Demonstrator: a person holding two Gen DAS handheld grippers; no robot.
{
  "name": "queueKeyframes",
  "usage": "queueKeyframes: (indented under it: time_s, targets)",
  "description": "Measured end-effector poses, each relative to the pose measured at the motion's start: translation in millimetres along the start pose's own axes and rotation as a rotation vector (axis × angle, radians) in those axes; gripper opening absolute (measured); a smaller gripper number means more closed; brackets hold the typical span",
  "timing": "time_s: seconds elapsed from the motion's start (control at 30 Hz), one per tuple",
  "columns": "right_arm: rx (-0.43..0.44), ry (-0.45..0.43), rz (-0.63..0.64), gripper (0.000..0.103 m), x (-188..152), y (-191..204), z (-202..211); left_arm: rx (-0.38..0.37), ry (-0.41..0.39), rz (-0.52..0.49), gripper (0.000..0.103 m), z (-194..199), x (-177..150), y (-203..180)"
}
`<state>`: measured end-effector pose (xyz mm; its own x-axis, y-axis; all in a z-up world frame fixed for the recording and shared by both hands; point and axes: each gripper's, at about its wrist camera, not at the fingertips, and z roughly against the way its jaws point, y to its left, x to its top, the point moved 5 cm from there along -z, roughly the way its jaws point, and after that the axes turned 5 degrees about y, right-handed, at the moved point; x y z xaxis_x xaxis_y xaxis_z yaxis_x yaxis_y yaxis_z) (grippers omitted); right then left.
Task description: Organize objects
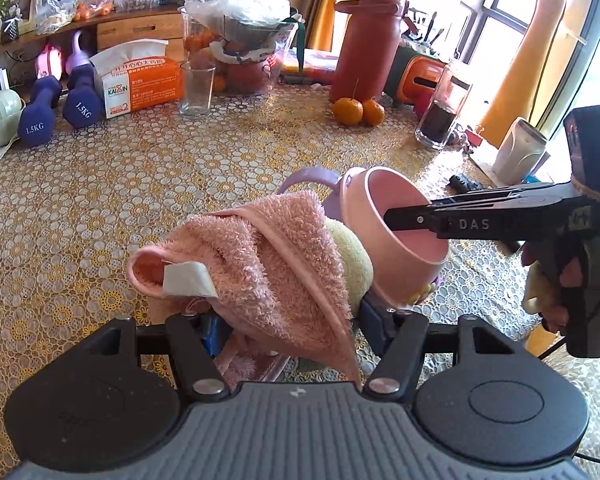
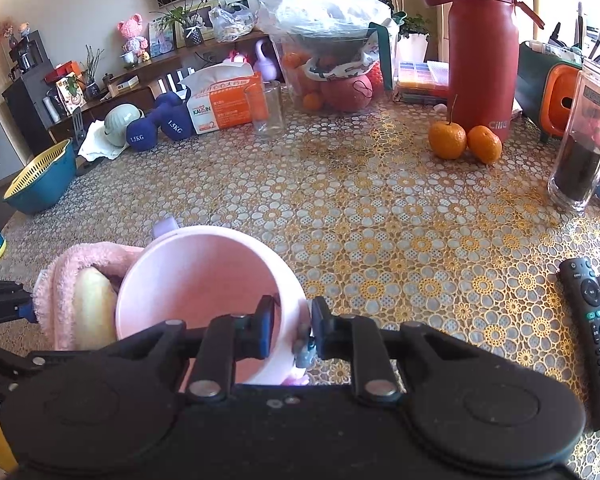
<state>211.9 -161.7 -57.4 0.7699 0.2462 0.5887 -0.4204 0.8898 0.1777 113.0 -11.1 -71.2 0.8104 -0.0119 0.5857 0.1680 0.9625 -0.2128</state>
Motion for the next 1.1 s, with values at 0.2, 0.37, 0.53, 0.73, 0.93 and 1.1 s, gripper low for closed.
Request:
queueKeyframes:
  time_s: [0.2, 0.37, 0.53, 0.73, 0.93, 1.1]
  targets:
    - [0.001, -0.02, 0.067, 0.02, -2.2, 7.1, 2.8, -0.047, -0.018, -0.016, 0.064, 16.1, 8.7, -12.0]
    - [-0.003, -0.039, 0.149, 0.02, -4.1, 19.4, 5.3, -0.043, 0.011, 0.014, 0.064, 0.2, 11.4, -6.3]
    - [-0.009, -0.043, 0.164, 0.02, -3.7, 19.8, 4.6, -0.01, 0.031, 0.051, 0.064, -3.2, 6.4, 11.0]
    - [-0.011, -0.05, 0.188, 0.02, -4.2, 24.3, 5.0, -0.021, 0.017, 0.073, 0.064, 7.7, 3.9, 20.3]
    - [-0.016, -0.05, 0.202, 0.02, -3.0, 27.2, 4.4, -0.084, -0.013, 0.023, 0.064, 21.0, 8.2, -3.3]
    - [-0.022, -0.054, 0.227, 0.02, -4.0, 31.1, 5.8, -0.083, -0.002, 0.027, 0.064, 12.7, 10.7, -6.9]
